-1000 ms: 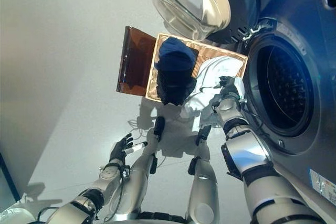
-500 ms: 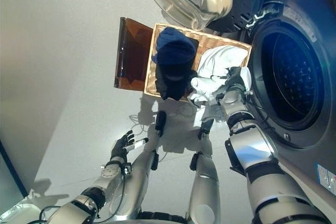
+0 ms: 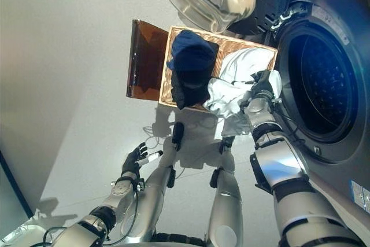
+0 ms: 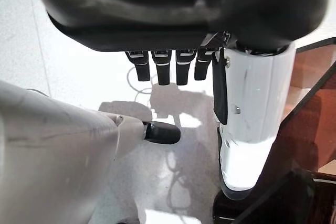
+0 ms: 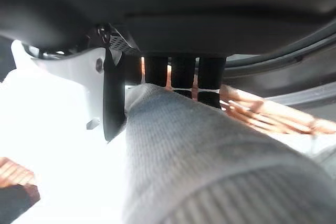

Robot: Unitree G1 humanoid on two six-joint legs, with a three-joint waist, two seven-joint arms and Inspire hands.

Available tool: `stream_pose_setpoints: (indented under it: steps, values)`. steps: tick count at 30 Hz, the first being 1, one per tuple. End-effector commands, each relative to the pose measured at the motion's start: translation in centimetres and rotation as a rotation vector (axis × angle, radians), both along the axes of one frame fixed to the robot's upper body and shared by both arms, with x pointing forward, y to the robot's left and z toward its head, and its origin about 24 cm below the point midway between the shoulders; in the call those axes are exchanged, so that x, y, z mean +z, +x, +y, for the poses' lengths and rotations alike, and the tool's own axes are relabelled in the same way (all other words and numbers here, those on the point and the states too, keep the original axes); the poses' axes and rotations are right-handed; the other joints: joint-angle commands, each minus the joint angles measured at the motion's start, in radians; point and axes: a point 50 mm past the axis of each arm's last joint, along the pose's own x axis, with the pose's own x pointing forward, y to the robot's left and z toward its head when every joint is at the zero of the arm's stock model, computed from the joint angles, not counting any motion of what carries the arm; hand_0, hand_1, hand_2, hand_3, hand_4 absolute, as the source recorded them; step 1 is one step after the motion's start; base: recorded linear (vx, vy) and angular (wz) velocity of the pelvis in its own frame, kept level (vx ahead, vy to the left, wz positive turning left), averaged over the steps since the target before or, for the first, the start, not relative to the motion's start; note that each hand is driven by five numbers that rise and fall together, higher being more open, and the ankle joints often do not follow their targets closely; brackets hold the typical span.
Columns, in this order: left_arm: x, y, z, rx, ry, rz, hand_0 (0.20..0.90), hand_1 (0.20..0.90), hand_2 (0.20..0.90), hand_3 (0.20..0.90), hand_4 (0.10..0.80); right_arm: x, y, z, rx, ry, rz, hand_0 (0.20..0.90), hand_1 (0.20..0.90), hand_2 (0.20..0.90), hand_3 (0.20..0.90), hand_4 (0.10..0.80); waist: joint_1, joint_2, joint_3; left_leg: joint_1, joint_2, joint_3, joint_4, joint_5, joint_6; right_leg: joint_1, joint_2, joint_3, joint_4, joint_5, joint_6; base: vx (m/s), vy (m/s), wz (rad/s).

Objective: Pick up the clothes and place them into the washing machine

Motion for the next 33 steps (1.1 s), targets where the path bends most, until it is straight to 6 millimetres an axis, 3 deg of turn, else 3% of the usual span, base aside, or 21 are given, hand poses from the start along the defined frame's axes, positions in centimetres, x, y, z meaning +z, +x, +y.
stream_pose_setpoints:
  steps: [1, 4, 10, 15, 27, 33]
  values:
    - [-0.8, -1.7, 1.2, 0.068, 0.017, 0.001, 0.900, 0.900, 0.900, 0.900, 0.800, 3.6, 0.5, 0.4, -0.017, 0.065, -0.260, 0.200, 0.200, 0.200, 0.200, 0.300, -0.038, 0.010, 0.001, 0.048, -0.024, -0.007, -0.008, -0.050, -0.048, -0.015, -0.090, 0.083, 0.091, -0.048, 0.047, 0.022, 0.018, -0.13]
    - [-0.9, -2.2, 1.1, 0.082, 0.002, -0.007, 0.900, 0.900, 0.900, 0.900, 0.800, 3.0, -0.1, 2.3, 0.027, 0.212, -0.385, 0.200, 0.200, 0.200, 0.200, 0.300, -0.057, 0.012, -0.015, 0.069, -0.023, 0.005, -0.006, -0.058, -0.048, 0.000, -0.090, 0.092, 0.091, -0.054, 0.049, 0.022, 0.018, -0.12]
    - [-1.5, -2.8, 1.2, 0.104, 0.000, 0.030, 0.900, 0.900, 0.900, 0.900, 0.800, 1.9, -1.4, 4.2, 0.085, 0.398, -0.485, 0.200, 0.200, 0.200, 0.200, 0.300, -0.080, 0.012, -0.038, 0.100, -0.025, 0.027, -0.006, -0.073, -0.046, 0.017, -0.092, 0.107, 0.092, -0.060, 0.052, 0.017, 0.020, -0.12]
    - [-2.2, -3.8, 0.8, 0.121, -0.018, 0.069, 0.900, 0.900, 0.900, 0.900, 0.800, -0.1, -3.3, 5.8, 0.136, 0.517, -0.510, 0.200, 0.200, 0.200, 0.200, 0.300, -0.107, 0.019, -0.069, 0.145, -0.028, 0.051, -0.004, -0.093, -0.038, 0.043, -0.097, 0.122, 0.100, -0.068, 0.056, 0.031, 0.027, -0.20]
    - [-3.2, -5.2, 0.9, 0.131, -0.009, 0.120, 0.900, 0.900, 0.900, 0.900, 0.800, -2.4, -6.3, 6.1, 0.142, 0.568, -0.536, 0.200, 0.200, 0.200, 0.200, 0.300, -0.137, 0.035, -0.119, 0.194, -0.038, 0.083, 0.028, -0.131, -0.027, 0.077, -0.109, 0.149, 0.117, -0.092, 0.060, 0.045, 0.021, -0.10]
    - [-3.1, -5.2, 0.4, 0.120, -0.004, 0.111, 0.900, 0.900, 0.900, 0.900, 0.800, -1.4, -7.1, 6.1, 0.151, 0.503, -0.597, 0.200, 0.200, 0.200, 0.200, 0.300, -0.146, 0.044, -0.121, 0.203, -0.040, 0.095, 0.045, -0.148, -0.023, 0.080, -0.109, 0.163, 0.126, -0.098, 0.059, 0.033, 0.000, -0.05]
